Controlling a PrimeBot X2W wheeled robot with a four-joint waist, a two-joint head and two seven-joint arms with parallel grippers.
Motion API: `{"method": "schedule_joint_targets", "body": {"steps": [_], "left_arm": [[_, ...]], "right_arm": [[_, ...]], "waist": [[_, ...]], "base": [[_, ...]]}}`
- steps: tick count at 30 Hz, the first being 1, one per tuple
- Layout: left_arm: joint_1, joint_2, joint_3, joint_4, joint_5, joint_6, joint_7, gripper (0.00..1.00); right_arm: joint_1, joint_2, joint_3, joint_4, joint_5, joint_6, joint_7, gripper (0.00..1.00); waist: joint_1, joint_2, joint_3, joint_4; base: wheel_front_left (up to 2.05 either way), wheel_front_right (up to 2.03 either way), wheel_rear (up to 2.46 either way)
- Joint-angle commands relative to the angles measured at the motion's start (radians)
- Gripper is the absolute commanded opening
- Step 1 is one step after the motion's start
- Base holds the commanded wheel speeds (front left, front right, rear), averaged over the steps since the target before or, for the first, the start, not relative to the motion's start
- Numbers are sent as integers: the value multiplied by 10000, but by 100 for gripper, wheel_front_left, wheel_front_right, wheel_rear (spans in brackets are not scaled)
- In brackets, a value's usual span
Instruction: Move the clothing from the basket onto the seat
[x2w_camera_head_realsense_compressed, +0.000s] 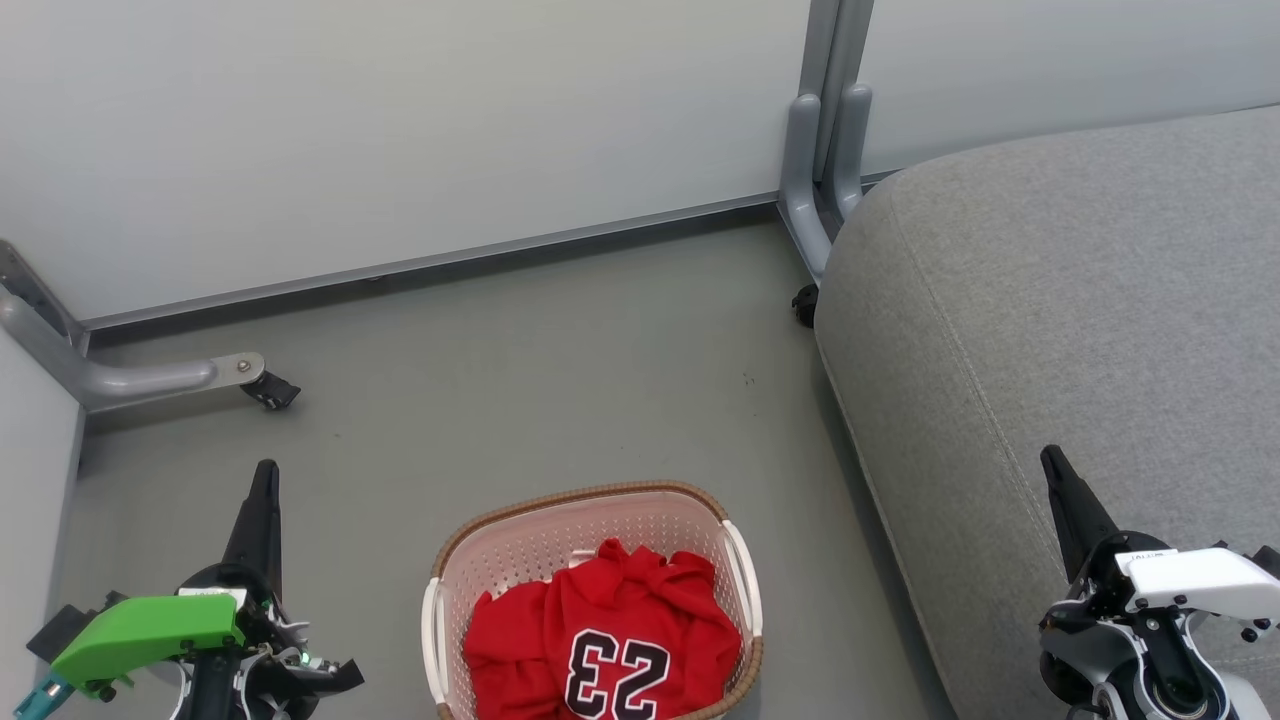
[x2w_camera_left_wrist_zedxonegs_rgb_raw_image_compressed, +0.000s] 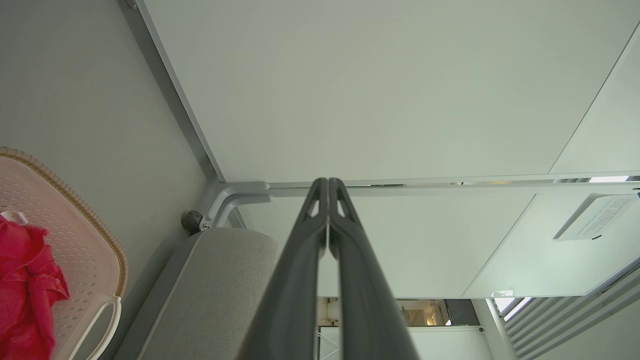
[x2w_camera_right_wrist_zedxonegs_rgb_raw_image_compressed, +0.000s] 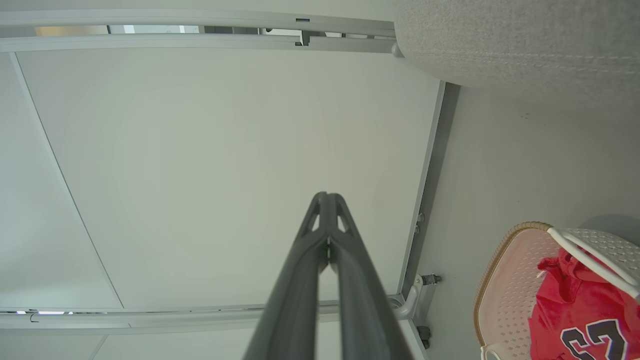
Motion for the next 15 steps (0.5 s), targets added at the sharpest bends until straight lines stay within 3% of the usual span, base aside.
{"method": "schedule_joint_targets", "body": {"steps": [1, 15], "left_arm": [[-111, 9, 15, -17, -32, -40, 25, 0], [-111, 9, 15, -17, -32, -40, 25, 0]], "right_arm": [[-86, -29, -11, 20, -8, -3, 22, 0], [-86, -29, -11, 20, -8, -3, 22, 0]], "waist": [[0, 0, 0, 0], [0, 0, 0, 0]], "base": [[0, 0, 0], [0, 0, 0]]}}
